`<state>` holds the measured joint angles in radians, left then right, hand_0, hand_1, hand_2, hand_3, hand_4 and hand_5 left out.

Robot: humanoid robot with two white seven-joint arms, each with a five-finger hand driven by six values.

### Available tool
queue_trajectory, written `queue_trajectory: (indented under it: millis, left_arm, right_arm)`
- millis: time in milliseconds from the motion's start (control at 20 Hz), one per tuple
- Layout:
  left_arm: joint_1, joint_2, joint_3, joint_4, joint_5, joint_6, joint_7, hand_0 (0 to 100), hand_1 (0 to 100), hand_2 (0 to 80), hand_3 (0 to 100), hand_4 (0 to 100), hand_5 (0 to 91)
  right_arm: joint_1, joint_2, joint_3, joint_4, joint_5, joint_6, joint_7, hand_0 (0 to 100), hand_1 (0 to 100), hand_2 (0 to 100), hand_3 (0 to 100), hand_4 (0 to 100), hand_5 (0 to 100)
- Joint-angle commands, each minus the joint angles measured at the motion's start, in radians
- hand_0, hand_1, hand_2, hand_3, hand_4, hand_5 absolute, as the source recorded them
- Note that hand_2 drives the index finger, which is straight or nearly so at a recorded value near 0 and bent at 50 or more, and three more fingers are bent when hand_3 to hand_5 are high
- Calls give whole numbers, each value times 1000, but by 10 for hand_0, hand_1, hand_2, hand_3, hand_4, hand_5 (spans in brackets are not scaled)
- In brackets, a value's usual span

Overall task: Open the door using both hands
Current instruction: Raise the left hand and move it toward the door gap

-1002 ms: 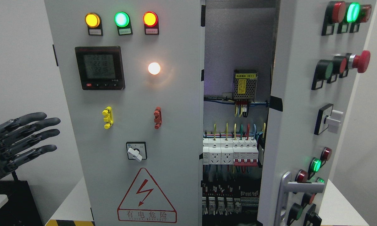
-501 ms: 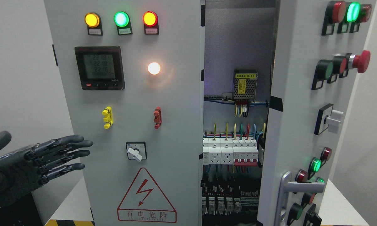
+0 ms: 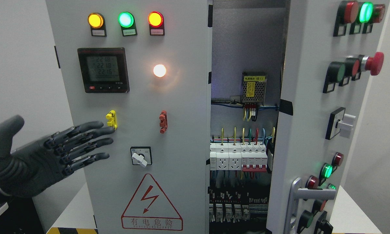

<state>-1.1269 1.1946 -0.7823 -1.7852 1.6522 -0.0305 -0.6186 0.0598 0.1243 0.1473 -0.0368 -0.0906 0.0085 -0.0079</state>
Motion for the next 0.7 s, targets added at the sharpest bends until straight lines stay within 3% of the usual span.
queue_trajectory:
  millis: [0,200,451,651]
  left_arm:
    - [-504,-95,-790,10,147,-64,10,0,0,0,0,0,0]
    - [-508,-187,-813,35,155,-72,42,0,0,0,0,0,0]
    - [-660,-337,-972,135,241,-75,53,0,0,0,0,0,0]
    - [-682,-449,-994,211,270,-75,53,0,0,0,0,0,0]
  right_arm:
    - [0,0,0,0,0,-1,0,383,0,0,0,0,0]
    - [0,0,0,0,0,-1,0,383,0,0,0,0,0]
    - [0,0,0,0,0,-1,0,383,0,0,0,0,0]
    - [0,0,0,0,0,-1,0,383,0,0,0,0,0]
